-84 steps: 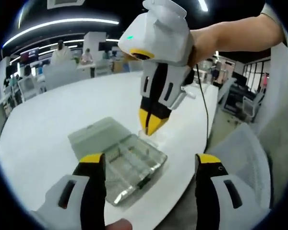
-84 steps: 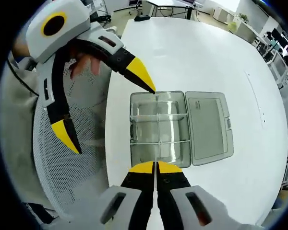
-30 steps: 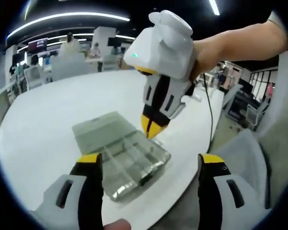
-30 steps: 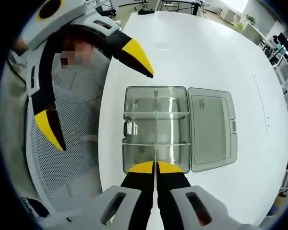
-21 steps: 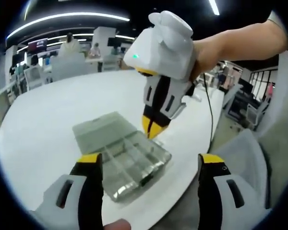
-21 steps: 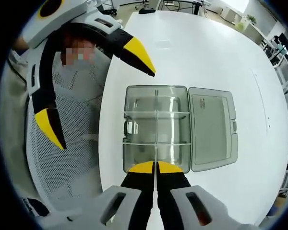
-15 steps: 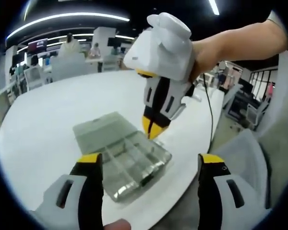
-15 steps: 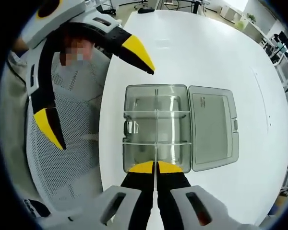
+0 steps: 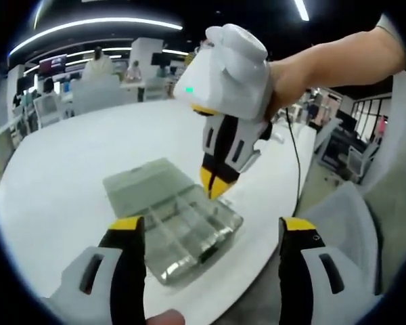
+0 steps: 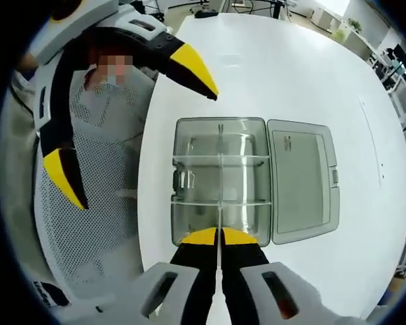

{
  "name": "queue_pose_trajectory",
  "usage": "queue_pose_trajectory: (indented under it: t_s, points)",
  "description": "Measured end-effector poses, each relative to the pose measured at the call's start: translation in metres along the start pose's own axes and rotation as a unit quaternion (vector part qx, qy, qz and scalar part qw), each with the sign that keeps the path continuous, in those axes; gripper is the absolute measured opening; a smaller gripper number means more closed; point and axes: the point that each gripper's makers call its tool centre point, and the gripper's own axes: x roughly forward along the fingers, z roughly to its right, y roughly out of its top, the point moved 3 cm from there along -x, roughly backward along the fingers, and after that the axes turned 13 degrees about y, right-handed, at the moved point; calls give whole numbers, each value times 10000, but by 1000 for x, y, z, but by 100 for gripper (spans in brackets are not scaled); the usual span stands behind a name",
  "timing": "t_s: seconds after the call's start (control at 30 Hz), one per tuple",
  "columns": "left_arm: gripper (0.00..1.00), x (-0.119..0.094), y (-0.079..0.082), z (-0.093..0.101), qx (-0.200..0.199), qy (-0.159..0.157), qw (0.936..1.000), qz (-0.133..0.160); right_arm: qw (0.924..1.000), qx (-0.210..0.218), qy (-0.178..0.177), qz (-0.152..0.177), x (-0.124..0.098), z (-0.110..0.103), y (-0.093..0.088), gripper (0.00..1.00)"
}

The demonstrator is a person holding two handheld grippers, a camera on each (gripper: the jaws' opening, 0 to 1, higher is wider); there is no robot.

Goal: Insert the divider into the dual guide fixture by aligning both edges with the guide slots and pushing it downward to the bottom, including one-sided entry, uneven engagement, binding, and posture correction.

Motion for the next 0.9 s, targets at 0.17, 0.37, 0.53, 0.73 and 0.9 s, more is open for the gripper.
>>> queue_pose_trajectory:
  t_s: [0.17, 0.37, 0.53, 0.73, 0.9]
  points:
    - [80, 0, -1, -1, -4, 6, 10000, -6, 10000, -8, 18, -12, 3, 1, -1, 0]
    - [80, 0, -2, -1, -15, 6, 10000, -10, 10000, -40, 38, -37, 6, 3, -2, 0]
    - [80, 0, -1, -1, -26, 9, 10000, -6, 10000, -52, 45, -70, 8, 3, -2, 0]
    - [80, 0, -1, -2, -28, 4, 10000, -2, 9999, -87, 50, -91, 9, 2, -2, 0]
    - [80, 0, -1, -1, -35, -4, 10000, -5, 9999, -98, 65, -104, 11, 2, -2, 0]
